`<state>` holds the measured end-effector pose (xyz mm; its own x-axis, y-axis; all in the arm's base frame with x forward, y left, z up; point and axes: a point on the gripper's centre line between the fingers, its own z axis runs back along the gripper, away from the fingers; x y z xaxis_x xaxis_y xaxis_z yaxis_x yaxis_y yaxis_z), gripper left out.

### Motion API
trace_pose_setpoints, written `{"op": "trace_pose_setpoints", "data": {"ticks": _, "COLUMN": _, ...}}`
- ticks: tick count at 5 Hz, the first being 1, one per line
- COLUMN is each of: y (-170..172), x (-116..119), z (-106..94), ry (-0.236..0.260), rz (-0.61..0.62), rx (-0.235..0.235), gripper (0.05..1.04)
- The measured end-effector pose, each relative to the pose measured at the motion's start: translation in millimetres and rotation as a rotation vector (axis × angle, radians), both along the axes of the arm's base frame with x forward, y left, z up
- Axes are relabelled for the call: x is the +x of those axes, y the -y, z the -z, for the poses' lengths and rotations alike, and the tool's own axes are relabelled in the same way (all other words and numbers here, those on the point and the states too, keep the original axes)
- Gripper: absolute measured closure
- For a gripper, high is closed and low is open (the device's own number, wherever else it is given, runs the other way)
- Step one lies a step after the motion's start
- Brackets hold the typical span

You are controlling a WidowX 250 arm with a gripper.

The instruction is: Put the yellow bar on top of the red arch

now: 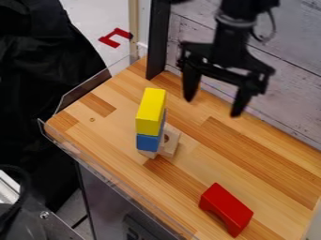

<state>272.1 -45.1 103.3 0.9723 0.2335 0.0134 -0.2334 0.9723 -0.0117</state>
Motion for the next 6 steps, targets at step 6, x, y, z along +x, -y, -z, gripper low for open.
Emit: {"op": "trace_pose_setpoints", "data": {"ticks": 6, "y": -61, "x": -35, "z": 18.7, "ry": -0.063, "rz": -0.246, "rx": -0.088, "gripper": 0.084}}
